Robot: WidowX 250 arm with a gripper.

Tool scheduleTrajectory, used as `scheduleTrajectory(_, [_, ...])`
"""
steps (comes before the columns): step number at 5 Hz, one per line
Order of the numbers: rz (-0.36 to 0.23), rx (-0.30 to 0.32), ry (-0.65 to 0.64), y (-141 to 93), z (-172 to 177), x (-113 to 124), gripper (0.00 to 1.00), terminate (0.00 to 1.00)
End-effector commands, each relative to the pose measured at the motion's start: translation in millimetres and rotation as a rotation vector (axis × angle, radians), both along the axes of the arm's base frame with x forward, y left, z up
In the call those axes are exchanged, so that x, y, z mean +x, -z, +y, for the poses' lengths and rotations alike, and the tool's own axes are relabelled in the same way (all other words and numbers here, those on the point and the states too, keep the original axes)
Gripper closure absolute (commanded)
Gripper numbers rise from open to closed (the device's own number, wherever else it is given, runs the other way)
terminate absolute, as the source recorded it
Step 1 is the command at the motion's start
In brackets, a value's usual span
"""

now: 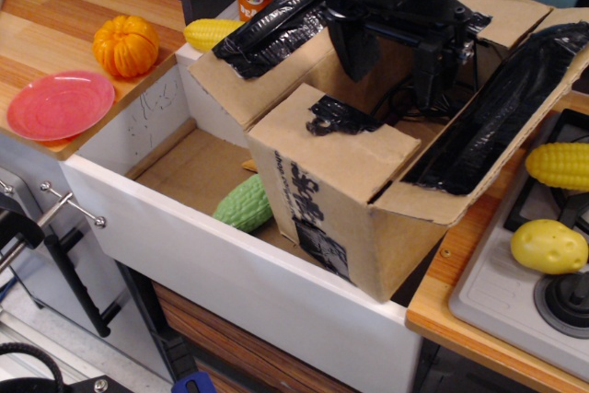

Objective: Open small4fbox flaps

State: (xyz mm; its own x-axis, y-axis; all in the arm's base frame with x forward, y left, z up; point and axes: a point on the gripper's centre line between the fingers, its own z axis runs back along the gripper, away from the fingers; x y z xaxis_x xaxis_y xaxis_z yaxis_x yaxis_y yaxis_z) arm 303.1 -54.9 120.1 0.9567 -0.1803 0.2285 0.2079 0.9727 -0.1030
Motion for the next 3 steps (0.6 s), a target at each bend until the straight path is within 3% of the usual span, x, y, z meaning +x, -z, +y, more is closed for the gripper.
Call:
scheduleTrajectory(1, [-0.045,-0.011,-0.009,-6.9,-5.5,15.8,0.00,0.00])
scheduleTrajectory(3, [-0.060,-0.010,-0.034,6.6,-10.3,9.8,0.00,0.00])
